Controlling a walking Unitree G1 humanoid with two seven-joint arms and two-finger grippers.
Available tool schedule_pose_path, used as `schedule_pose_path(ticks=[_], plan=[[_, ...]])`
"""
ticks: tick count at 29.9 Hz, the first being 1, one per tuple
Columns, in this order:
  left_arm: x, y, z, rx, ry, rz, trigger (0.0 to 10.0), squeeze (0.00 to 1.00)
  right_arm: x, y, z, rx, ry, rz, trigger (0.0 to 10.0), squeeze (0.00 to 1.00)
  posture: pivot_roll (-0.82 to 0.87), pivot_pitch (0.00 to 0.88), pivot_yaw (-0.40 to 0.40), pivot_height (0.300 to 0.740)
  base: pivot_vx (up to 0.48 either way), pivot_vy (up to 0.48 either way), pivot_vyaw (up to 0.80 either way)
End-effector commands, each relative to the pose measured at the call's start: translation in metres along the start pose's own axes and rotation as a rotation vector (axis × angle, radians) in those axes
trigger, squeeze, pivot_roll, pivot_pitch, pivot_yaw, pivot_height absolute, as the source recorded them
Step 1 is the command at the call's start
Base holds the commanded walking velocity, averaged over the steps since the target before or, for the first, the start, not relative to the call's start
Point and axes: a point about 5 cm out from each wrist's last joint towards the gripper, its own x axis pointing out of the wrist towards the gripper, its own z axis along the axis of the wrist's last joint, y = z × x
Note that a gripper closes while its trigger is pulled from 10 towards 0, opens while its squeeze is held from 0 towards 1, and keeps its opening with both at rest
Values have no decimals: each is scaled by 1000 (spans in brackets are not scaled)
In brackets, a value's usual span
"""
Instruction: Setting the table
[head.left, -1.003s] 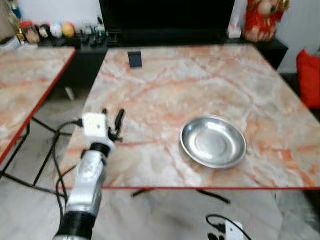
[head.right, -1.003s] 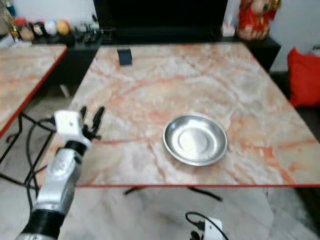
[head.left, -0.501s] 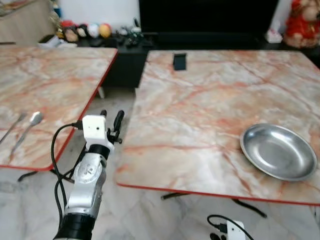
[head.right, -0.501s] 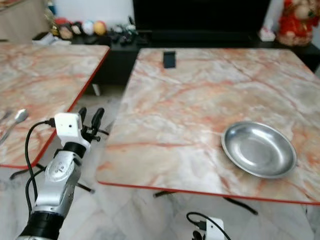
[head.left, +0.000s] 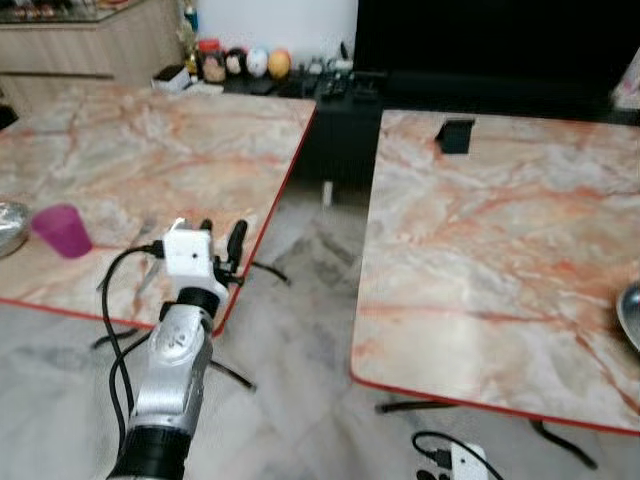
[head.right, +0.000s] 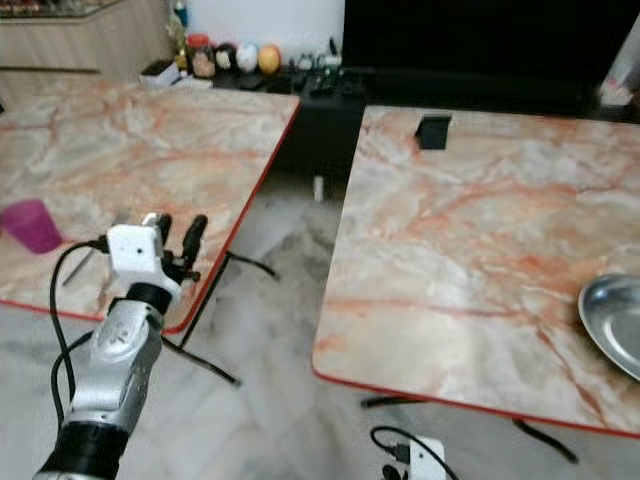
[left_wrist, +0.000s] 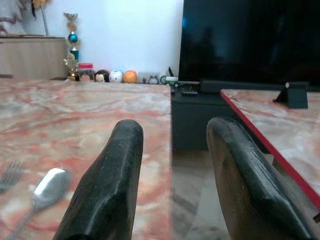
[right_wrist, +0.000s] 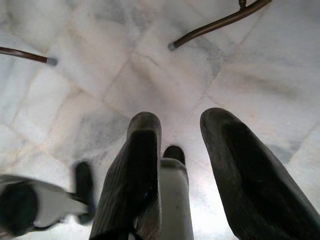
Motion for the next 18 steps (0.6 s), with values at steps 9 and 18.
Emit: schedule_pose_path(ticks=[9,18], plan=[[2,9,10,12,-32,19,10000,0,2,10,1,8,-3,22,10000,0,75,0,-34,740,0,455,0],[4,9,15,7,-50,17,10000,0,2,10,1,11,-4,24,10000,0,81,0,-35,740,0,454,0]])
